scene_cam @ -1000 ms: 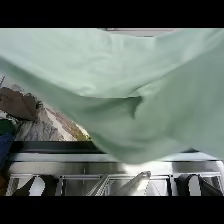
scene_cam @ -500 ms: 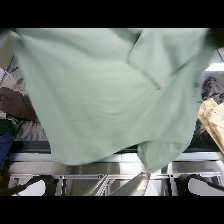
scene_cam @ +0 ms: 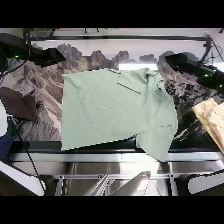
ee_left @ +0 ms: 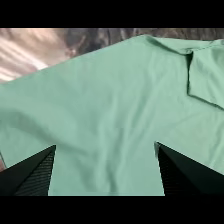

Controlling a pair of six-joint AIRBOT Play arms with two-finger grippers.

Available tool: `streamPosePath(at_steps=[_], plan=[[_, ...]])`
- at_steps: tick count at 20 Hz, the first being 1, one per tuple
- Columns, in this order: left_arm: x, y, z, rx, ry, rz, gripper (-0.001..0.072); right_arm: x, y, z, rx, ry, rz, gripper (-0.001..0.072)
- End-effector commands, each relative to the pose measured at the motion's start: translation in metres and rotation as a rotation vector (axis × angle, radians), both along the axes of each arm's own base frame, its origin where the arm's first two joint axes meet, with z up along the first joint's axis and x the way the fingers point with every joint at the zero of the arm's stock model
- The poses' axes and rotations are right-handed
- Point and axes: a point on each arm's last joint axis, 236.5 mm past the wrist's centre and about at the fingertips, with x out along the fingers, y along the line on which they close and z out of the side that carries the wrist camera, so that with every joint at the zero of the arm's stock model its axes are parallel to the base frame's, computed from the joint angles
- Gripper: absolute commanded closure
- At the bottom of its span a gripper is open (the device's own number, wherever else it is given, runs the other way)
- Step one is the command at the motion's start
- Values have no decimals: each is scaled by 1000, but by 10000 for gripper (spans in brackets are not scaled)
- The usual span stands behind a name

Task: Fold the shirts.

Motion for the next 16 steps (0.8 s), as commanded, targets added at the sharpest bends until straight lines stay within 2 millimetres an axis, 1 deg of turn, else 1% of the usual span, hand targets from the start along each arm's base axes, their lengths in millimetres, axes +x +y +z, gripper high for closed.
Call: streamPosePath(at_steps=[1,2,3,4,6,7,9,10,12,14,16], plan=[[-54,28,-30,-66,283,23,-4,-56,-46,-14,-68,233,36,346],[-80,31,-43,-93,386,25,11,-74,-58,-16,-77,289,32,346],[-114,29,-55,-124,499,15,12,-93,-69,-22,-73,351,8,347],[-145,24,-65,-152,592,9,12,-112,-78,-33,-80,415,-21,348],[-205,14,-87,-175,729,37,12,-149,-96,-62,-116,533,-92,347],[-233,15,-102,-148,779,75,12,-164,-102,-74,-118,567,-133,347],[-281,17,-127,-110,876,154,12,-182,-105,-85,-107,583,-180,347],[-300,14,-137,-121,903,184,11,-187,-103,-89,-110,586,-184,347],[-324,13,-152,-138,924,246,12,-192,-96,-92,-111,588,-166,347],[-341,11,-162,-168,962,278,12,-190,-93,-89,-104,576,-157,347],[-349,5,-171,-186,966,280,12,-187,-90,-83,-80,553,-153,347]])
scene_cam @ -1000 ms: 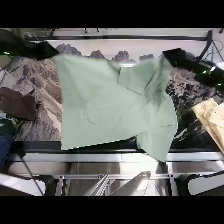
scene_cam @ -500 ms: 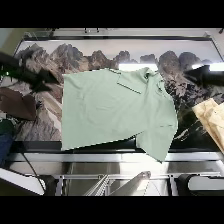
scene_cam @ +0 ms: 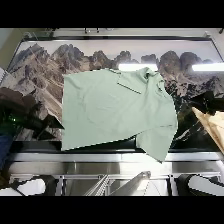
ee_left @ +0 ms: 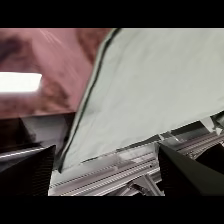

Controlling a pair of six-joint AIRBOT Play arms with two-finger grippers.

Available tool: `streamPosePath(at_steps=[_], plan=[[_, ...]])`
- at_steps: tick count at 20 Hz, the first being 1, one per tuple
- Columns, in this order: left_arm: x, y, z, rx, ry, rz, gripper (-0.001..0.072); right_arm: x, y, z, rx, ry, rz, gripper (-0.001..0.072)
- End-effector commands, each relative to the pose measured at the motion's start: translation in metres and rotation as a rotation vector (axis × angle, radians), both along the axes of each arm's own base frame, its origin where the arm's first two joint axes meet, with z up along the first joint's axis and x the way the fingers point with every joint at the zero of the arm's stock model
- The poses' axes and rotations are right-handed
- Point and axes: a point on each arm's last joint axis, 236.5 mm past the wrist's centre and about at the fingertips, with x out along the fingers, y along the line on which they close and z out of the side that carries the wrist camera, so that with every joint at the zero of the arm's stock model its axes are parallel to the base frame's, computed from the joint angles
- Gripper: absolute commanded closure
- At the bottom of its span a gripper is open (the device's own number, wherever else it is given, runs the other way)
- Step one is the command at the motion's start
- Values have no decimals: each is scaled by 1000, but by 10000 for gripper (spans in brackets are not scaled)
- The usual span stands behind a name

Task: Fold the shirts.

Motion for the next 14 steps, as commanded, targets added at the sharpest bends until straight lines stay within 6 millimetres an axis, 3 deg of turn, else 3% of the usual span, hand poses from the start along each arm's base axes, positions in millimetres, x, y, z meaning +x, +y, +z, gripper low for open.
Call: streamPosePath(at_steps=[1,5,8,9,10,11,13,14], plan=[[-25,-8,-22,9,25,38,12,0,8,7,29,-40,16,348],[-18,-19,-34,36,1,-4,12,2,14,16,65,-65,25,347],[-3,-59,-31,-79,-18,-64,19,0,10,14,66,-55,13,347],[1,-73,-29,-124,-31,-98,184,-2,6,13,71,-41,-1,346],[3,-85,-28,-154,-45,-146,462,-7,2,11,76,-17,-12,345],[3,-91,-30,-160,-41,-181,689,-15,-2,7,82,21,-24,344],[7,-94,-30,-158,-48,-227,688,-37,-13,-6,92,136,-53,341],[12,-93,-28,-155,-64,-239,688,-50,-17,-13,86,199,-59,279]])
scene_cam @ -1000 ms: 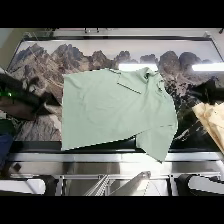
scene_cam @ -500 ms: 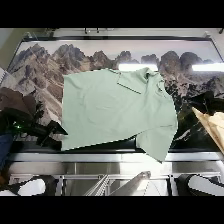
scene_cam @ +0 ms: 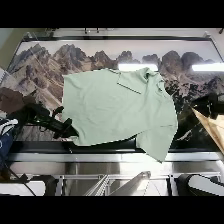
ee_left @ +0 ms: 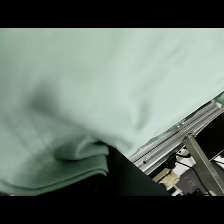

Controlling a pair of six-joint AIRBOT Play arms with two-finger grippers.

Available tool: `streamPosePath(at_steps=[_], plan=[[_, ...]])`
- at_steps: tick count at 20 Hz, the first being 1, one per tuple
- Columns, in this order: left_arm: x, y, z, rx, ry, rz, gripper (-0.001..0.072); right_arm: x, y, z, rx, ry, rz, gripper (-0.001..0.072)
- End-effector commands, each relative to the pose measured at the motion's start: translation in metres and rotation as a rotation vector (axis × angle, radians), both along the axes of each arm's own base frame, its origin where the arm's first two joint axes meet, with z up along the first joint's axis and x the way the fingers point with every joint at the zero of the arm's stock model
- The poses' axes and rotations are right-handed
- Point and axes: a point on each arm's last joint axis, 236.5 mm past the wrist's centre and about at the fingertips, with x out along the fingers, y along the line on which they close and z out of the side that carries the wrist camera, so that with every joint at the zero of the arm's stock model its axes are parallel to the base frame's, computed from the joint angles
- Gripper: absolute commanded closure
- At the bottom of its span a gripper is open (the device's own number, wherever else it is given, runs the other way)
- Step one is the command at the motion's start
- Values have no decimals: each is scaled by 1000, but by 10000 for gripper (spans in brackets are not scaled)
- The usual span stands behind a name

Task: Fold the shirts.

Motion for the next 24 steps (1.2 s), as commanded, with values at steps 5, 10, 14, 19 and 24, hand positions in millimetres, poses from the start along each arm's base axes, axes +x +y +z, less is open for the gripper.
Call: streamPosePath(at_steps=[5,10,14,19,24], plan=[[31,-6,20,-48,-80,-58,688,-75,16,-67,59,339,-26,111],[37,-12,29,-63,-97,-90,687,-101,57,-110,39,395,37,138],[39,-12,36,-76,-102,-106,688,-102,88,-114,26,398,143,139],[51,-19,65,-145,-164,-141,688,-63,152,-40,280,71,282,693],[53,-56,276,-537,-715,-252,688,-77,169,231,642,-834,420,694]])
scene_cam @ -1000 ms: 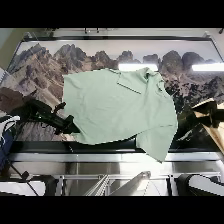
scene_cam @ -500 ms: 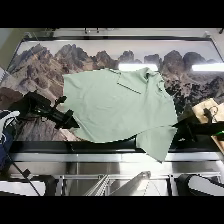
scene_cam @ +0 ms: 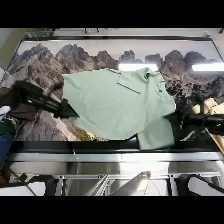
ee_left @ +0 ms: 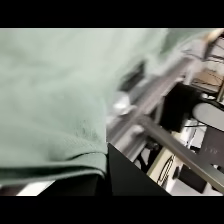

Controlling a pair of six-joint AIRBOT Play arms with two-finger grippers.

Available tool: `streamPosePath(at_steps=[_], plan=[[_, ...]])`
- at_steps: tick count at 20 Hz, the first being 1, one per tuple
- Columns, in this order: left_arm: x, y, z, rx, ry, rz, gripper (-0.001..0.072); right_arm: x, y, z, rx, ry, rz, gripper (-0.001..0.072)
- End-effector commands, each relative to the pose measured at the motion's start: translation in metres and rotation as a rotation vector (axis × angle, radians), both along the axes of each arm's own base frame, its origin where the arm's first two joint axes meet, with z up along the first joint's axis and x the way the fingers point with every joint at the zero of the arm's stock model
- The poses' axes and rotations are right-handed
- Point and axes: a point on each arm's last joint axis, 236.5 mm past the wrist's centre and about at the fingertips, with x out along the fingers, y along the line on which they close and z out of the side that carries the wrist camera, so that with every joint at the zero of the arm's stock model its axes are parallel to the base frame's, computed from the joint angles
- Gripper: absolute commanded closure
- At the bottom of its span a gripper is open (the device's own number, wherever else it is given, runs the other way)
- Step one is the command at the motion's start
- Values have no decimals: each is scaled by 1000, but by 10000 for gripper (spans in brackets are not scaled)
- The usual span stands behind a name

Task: Fold the shirts.

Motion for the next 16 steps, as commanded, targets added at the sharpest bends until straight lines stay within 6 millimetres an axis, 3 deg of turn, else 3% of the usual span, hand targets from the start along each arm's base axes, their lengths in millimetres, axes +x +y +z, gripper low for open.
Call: streamPosePath(at_steps=[1,2,3,6,8,10,12,13,16], plan=[[-27,-19,162,-246,-428,-90,687,-48,1,218,328,-742,-24,694],[-42,-20,206,-222,-599,-90,687,-72,4,263,283,-920,-60,694],[-57,-19,243,-175,-771,-83,687,-87,10,292,183,-1046,-114,694],[-105,-10,350,76,-1332,39,686,-109,20,362,-191,-1320,-404,695],[-118,17,400,366,-1571,230,685,-107,7,397,-442,-1419,-620,695],[-112,60,434,618,-1659,461,685,-100,-14,424,-627,-1459,-752,695],[-96,85,446,673,-1676,559,685,-86,-31,438,-643,-1447,-758,695],[-82,94,442,654,-1649,573,685,-76,-40,435,-629,-1421,-736,695],[-24,110,382,545,-1437,516,685,-38,-65,397,-555,-1287,-615,695]])
